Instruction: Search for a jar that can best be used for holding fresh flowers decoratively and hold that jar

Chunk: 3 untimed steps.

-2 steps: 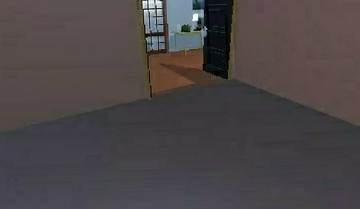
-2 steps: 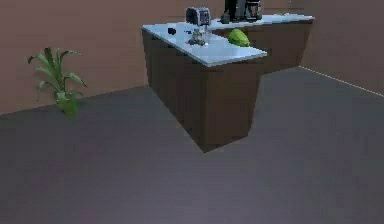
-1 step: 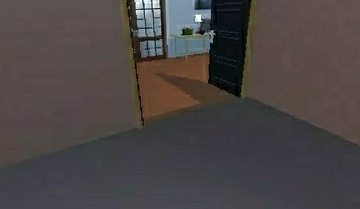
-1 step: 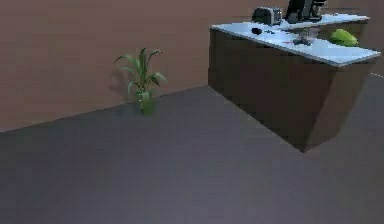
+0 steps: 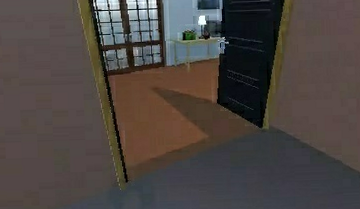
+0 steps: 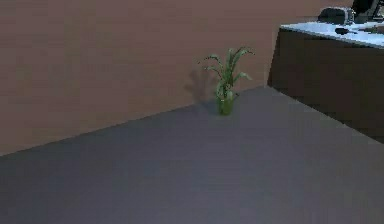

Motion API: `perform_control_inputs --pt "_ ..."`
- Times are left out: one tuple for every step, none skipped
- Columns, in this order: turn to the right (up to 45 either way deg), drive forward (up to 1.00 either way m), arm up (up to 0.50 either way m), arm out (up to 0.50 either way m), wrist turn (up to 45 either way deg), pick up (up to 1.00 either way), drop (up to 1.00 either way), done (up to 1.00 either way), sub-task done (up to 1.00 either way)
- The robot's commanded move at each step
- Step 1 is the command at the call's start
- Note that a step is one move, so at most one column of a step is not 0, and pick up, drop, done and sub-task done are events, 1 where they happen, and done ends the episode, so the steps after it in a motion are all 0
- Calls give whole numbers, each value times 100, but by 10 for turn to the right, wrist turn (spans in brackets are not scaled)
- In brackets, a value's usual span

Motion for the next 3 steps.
perform_control_inputs --pt "0 100 0 0 0 0 0 0 0" --pt "0 100 0 0 0 0 0 0 0" --pt "0 95 0 0 0 0 0 0 0"
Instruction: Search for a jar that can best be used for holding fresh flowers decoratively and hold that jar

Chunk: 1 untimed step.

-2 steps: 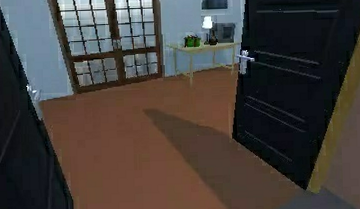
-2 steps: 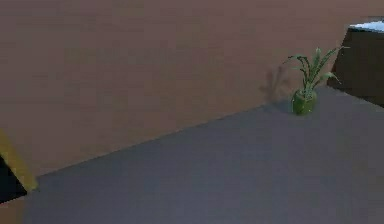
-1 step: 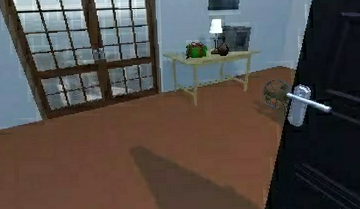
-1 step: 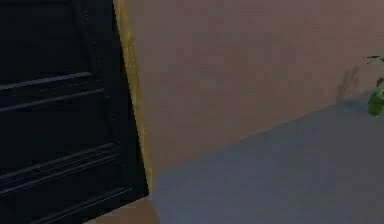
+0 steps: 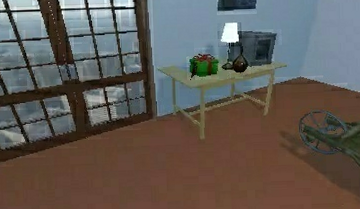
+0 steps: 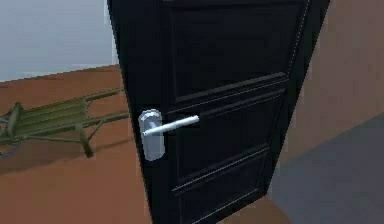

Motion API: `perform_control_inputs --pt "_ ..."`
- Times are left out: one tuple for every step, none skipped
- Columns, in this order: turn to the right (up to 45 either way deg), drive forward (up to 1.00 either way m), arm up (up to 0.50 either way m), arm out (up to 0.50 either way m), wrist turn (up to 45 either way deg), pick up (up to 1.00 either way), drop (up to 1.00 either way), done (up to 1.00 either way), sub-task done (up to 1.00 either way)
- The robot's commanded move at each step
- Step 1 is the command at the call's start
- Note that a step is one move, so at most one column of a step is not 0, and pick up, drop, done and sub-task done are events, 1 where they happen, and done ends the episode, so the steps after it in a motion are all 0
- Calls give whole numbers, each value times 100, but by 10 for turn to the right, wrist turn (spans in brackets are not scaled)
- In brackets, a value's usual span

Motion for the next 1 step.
perform_control_inputs --pt "150 0 0 0 0 0 0 0 0"
